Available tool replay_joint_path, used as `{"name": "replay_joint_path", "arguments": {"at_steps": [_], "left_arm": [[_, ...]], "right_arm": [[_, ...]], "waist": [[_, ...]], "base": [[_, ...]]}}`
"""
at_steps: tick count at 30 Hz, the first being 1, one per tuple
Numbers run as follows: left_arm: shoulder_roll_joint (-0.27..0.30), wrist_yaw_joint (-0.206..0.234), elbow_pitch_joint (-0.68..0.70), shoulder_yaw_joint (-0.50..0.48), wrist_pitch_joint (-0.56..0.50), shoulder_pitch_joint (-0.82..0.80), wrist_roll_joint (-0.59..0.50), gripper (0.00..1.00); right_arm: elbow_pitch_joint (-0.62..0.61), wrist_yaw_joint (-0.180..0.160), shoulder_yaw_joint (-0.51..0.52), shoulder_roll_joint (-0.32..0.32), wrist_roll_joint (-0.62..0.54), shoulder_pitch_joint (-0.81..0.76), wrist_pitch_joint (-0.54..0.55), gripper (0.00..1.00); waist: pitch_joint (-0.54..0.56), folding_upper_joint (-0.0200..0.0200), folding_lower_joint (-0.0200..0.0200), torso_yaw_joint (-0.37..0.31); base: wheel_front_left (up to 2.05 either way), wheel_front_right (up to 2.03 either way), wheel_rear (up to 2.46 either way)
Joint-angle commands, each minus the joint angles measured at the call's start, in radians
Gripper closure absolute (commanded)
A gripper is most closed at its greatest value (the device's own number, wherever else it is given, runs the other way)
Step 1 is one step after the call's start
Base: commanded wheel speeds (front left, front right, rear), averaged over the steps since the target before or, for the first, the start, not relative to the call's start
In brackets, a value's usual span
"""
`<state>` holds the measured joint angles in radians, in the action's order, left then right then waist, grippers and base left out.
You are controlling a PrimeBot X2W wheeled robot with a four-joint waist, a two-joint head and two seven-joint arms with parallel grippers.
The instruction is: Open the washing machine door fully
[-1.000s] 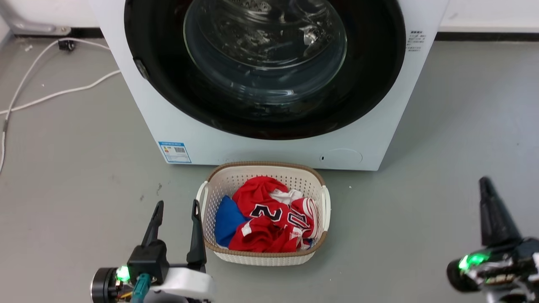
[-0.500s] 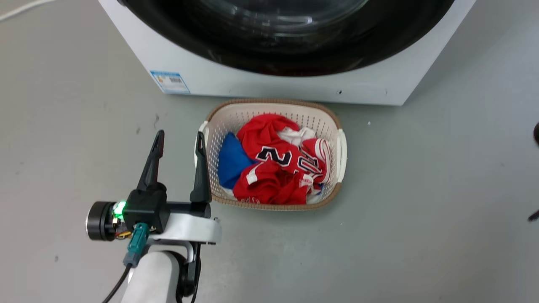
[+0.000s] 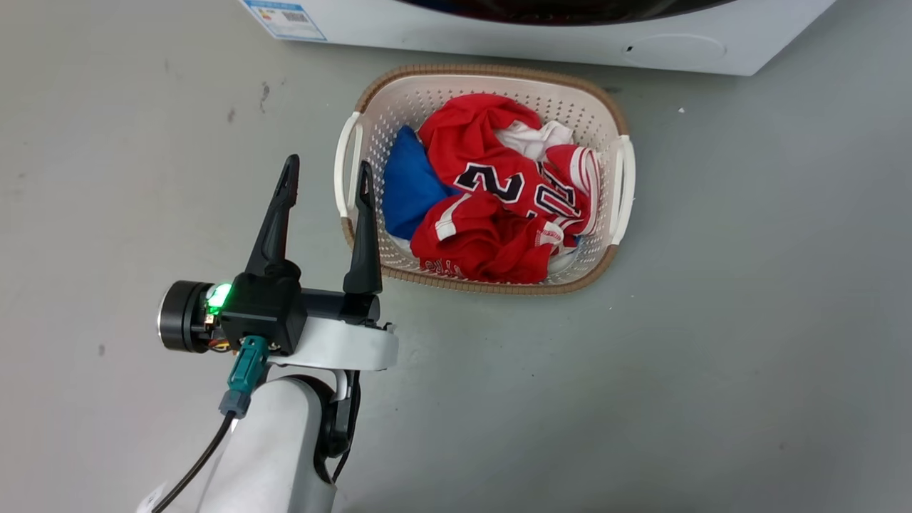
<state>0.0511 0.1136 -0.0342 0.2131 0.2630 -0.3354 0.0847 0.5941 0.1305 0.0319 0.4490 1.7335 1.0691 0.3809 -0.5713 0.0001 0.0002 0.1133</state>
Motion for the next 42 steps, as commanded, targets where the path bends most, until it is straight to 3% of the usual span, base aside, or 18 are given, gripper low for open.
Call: {"name": "replay_joint_path", "arguments": {"at_steps": [1, 17, 42], "left_arm": [[-0.002, 0.002, 0.002, 0.002, 0.003, -0.016, 0.005, 0.00], [-0.002, 0.016, -0.004, 0.021, 0.003, -0.039, 0.024, 0.00], [-0.001, -0.002, -0.033, -0.015, 0.003, 0.042, -0.003, 0.00]], "right_arm": [[0.016, 0.000, -0.016, 0.013, -0.012, 0.033, 0.011, 1.00], [0.089, 0.001, -0.166, 0.001, -0.101, 0.164, 0.097, 1.00], [-0.077, 0.002, -0.217, -0.033, -0.063, -0.156, 0.173, 1.00]], "waist": [[-0.020, -0.0001, -0.0002, 0.015], [-0.044, -0.0001, -0.0002, 0.037], [0.090, -0.0001, -0.0002, -0.018]], "base": [[0.00, 0.00, 0.00], [0.00, 0.00, 0.00], [0.00, 0.00, 0.00]]}}
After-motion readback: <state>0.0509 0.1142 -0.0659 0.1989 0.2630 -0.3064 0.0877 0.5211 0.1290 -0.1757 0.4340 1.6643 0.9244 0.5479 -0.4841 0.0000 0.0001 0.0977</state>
